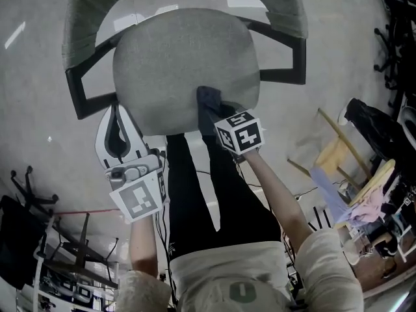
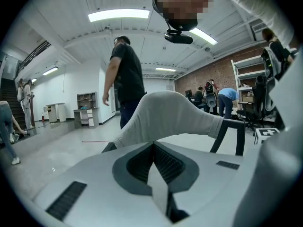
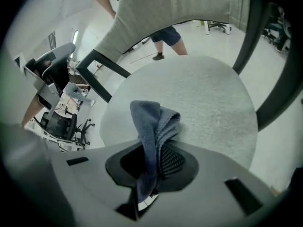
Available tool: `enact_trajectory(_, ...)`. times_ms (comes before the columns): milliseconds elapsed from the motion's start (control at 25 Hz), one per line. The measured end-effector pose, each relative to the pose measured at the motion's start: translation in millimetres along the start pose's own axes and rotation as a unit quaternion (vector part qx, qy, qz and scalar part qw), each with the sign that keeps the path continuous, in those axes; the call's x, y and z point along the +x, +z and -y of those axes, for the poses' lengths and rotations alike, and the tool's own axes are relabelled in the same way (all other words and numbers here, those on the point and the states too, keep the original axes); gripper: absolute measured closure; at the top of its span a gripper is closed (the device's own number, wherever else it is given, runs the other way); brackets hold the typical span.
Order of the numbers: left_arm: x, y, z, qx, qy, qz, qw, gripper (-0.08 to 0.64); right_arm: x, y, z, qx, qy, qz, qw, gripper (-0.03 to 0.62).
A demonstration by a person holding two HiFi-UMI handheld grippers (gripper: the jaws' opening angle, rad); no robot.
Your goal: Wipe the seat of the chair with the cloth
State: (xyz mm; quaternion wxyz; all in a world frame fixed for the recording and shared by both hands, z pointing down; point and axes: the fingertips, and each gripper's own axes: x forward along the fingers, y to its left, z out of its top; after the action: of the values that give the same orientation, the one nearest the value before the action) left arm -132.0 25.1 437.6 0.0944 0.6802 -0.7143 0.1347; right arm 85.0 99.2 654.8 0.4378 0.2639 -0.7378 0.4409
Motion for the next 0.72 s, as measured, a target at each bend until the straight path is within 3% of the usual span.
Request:
enact_trajectory(400,6.9,13.1,33.2,0.013,-0.020,0.005,0.9997,0.543,-52.9,-20.1,92.8,0.012,-0.088,0.005,0.996,0.541)
enact_trajectory(720,5.7,14.8,45.9,0.028,-0.031,0.010,0.9991,0.545,-71.5,-37.2,131.4,0.011,-0.134,-0.006,0.991,0.542)
